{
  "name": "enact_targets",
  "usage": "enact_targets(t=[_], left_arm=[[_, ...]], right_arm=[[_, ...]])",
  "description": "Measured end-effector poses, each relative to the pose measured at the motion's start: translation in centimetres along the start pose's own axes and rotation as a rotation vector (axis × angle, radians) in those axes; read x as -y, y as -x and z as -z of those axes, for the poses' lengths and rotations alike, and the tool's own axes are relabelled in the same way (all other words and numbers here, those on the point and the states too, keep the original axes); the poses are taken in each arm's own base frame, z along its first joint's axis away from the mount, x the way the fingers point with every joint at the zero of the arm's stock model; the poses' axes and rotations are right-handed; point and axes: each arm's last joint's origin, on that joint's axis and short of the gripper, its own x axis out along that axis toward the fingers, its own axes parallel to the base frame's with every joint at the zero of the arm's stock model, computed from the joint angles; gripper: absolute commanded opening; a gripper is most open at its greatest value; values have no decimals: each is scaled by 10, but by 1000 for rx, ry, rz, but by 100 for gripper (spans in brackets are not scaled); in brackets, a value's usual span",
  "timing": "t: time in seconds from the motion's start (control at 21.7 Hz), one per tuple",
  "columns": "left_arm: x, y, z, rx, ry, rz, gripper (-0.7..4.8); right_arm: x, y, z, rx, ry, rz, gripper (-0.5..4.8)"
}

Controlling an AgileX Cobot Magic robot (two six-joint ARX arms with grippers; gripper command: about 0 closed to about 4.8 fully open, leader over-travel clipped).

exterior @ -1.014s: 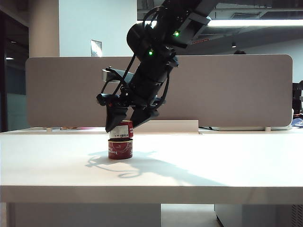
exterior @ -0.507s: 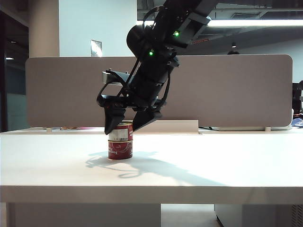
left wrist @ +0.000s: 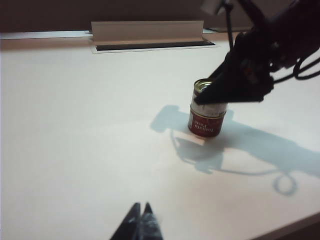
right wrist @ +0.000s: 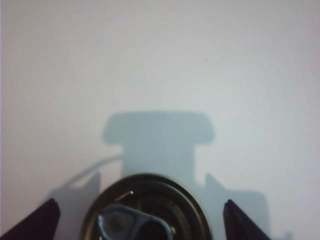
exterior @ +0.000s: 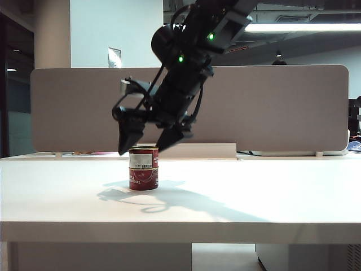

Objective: Stack a can of tomatoes on the right onto the can of tomatoes on the left.

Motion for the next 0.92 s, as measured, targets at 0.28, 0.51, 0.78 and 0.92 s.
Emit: enact_targets(t=[0.28,0.51,0.78,0.92], left_arm=[[0,0,0,0,0,-3,-6],[-3,0,0,-3,0,-101,-6],[-8,1,-5,51,-12,-269,-6],[-8,2,-9,89,-20,-290,-6]], right_arm=[[8,56,-31,135,4,90,392],[45,120,-43,204,-63,308,30],[105,179,-19,101,-196,395,-6],[123,200,-6,115,-281,367,-6]])
